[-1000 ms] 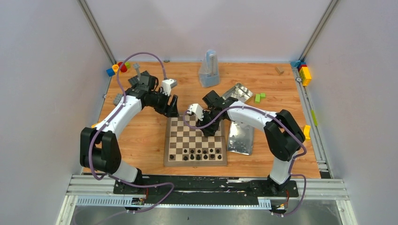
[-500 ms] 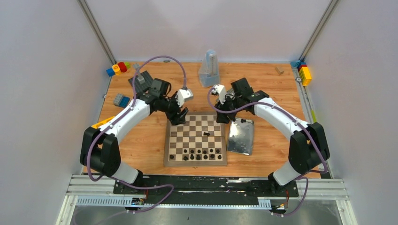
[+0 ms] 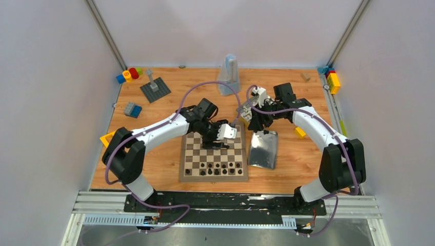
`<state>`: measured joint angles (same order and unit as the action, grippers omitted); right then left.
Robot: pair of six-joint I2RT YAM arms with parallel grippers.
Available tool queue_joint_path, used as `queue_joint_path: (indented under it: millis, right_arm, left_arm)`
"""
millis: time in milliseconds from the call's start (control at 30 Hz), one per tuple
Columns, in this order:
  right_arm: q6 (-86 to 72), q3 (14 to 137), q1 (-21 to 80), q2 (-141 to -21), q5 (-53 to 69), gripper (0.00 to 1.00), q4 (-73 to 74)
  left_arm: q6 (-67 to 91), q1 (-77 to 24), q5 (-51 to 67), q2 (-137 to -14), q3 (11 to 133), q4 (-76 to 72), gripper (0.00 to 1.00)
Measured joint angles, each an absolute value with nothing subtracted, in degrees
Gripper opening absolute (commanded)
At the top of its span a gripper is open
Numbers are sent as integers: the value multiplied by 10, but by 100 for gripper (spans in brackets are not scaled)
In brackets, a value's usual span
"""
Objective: Set up the chess pieces on the board
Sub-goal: Pick up the chess piece from the chessboard.
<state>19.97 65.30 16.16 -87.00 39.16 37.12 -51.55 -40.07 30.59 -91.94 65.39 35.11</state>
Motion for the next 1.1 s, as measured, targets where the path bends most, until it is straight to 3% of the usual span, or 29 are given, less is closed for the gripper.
queue_joint_path:
  millis: [300,1100]
  right_arm:
    - [200,648,149,-860,414,43,372]
    - [200,648,145,-860,428,39,375]
  left_arm:
    - [-551,-440,273,-996,700,356,67]
    - [-532,-457,236,-1053,741,394,55]
